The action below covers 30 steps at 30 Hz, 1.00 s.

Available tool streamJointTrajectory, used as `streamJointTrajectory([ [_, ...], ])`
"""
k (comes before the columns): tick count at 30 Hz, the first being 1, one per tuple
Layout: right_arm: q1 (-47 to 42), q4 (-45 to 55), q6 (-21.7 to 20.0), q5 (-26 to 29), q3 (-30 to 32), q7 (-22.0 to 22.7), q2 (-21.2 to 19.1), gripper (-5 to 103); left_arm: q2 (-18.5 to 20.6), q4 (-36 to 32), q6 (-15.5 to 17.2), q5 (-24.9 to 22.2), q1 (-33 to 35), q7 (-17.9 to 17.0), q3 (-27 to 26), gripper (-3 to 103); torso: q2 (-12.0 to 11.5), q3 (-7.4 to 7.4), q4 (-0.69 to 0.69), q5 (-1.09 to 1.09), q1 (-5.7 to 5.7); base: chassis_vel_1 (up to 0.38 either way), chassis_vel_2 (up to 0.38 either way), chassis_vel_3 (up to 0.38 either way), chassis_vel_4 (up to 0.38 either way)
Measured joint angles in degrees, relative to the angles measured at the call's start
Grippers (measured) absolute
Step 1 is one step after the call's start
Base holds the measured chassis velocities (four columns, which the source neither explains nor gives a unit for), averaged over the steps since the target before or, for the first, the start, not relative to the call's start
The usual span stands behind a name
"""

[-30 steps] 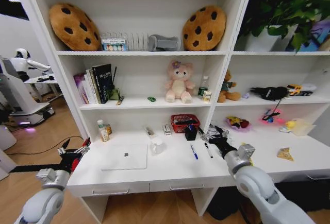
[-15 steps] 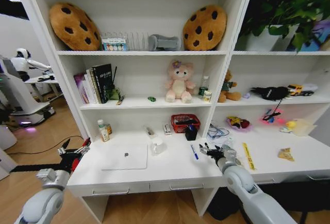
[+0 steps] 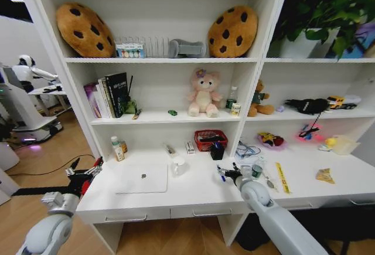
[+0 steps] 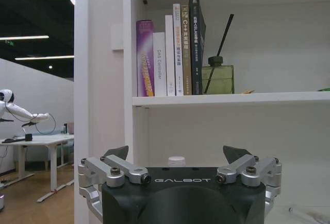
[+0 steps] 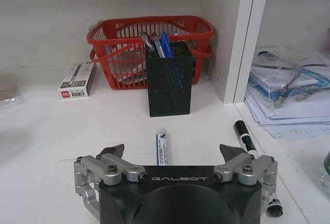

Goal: Organize the objects on the table.

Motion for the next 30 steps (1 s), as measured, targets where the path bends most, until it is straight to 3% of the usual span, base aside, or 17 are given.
streamJointTrajectory([
  [25, 7.05, -12.27, 1.93, -5.18, -5.73, -3.19, 3.96, 101, 0.00, 0.00, 0.00, 0.00, 0.00, 0.00, 0.00, 100, 0.00, 0.00, -0.01, 0.00, 0.00, 0.000, 0.000, 0.000, 0.000],
  [30, 7.87, -13.67, 2.76, -6.03, -5.91, -3.93, 4.59, 80, 0.00, 0.00, 0.00, 0.00, 0.00, 0.01, 0.00, 100, 0.00, 0.00, 0.00, 0.00, -0.01, 0.000, 0.000, 0.000, 0.000],
])
